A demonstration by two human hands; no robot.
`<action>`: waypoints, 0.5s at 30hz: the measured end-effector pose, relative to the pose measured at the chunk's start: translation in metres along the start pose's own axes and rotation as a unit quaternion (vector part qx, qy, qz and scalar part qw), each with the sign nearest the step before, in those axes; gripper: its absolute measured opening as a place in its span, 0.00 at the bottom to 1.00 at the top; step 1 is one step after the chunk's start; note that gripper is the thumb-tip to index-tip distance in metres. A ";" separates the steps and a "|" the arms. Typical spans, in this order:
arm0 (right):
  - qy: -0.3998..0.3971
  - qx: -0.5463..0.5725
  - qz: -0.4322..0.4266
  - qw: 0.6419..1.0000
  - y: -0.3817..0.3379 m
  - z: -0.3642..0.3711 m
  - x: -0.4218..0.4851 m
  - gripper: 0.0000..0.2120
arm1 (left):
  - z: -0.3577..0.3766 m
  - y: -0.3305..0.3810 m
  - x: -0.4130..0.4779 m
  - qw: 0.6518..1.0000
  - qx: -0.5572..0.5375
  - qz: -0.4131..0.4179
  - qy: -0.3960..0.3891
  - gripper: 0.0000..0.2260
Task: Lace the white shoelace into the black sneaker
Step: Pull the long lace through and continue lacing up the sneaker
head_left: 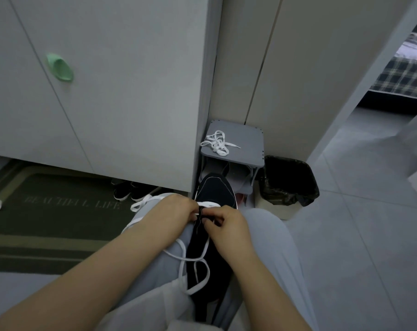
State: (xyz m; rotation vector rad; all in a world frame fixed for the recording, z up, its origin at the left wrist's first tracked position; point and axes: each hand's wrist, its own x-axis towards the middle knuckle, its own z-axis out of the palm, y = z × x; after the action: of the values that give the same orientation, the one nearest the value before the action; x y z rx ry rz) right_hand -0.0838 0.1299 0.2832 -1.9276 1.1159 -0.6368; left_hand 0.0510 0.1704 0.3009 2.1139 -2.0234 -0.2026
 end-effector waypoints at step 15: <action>0.061 0.121 0.005 0.991 -0.001 -0.034 -0.008 0.10 | -0.014 -0.005 0.001 0.995 -0.068 -0.040 0.065 0.10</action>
State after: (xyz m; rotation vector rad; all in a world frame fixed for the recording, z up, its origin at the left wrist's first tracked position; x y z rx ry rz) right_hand -0.1121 0.1245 0.3024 -1.6935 1.0693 -0.8530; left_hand 0.0589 0.1703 0.3134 2.0695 -1.8002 -0.2030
